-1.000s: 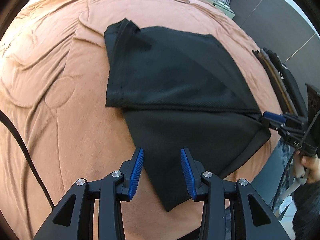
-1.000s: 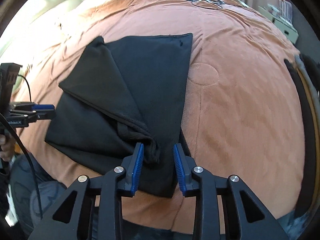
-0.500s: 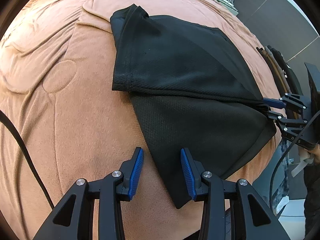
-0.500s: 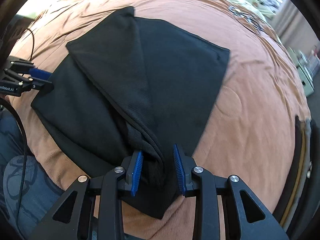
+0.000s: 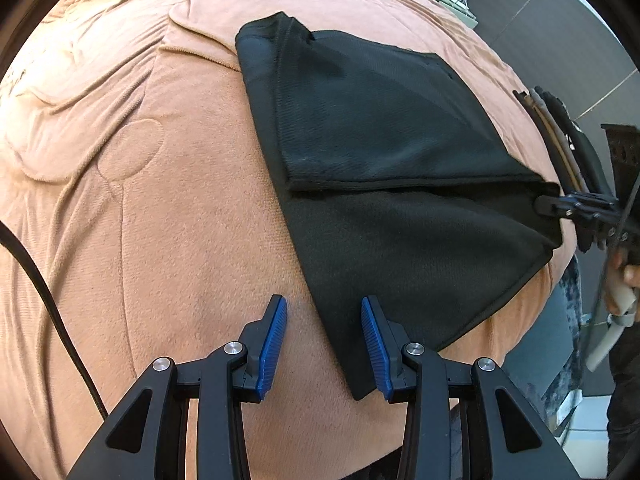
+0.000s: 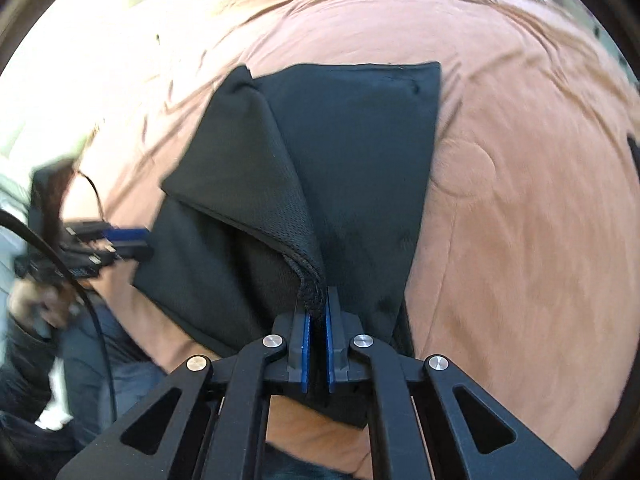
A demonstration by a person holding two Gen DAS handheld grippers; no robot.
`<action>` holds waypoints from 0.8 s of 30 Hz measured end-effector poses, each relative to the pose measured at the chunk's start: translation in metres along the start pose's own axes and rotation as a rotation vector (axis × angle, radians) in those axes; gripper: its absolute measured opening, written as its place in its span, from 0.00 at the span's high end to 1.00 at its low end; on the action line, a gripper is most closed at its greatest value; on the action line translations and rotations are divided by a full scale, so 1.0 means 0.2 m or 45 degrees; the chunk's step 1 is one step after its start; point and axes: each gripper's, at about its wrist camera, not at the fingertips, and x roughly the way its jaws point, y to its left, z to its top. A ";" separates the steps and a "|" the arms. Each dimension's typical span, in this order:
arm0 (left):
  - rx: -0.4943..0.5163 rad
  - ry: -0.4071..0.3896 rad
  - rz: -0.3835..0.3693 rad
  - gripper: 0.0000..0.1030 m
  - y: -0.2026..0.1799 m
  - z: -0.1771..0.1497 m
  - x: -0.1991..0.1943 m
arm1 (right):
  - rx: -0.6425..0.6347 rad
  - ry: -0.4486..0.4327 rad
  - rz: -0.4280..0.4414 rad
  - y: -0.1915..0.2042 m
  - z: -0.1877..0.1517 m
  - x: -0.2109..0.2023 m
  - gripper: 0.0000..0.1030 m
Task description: Fold small clothes
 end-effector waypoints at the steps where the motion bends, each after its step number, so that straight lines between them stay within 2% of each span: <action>1: 0.003 0.005 0.004 0.60 0.00 -0.01 0.00 | 0.027 -0.003 0.024 -0.01 -0.01 -0.01 0.98; 5: 0.015 0.016 0.019 0.60 -0.01 -0.02 0.00 | 0.090 -0.002 0.071 -0.07 -0.05 -0.04 0.98; 11: 0.064 0.046 0.067 0.60 -0.06 -0.02 0.03 | 0.141 -0.007 0.037 -0.15 -0.12 -0.01 0.98; 17: 0.071 0.056 0.063 0.60 -0.07 -0.01 0.04 | 0.159 -0.012 0.019 -0.17 -0.15 0.01 0.98; 24: 0.033 0.034 0.029 0.60 -0.07 0.01 -0.01 | 0.115 -0.027 -0.064 -0.13 -0.14 -0.03 0.98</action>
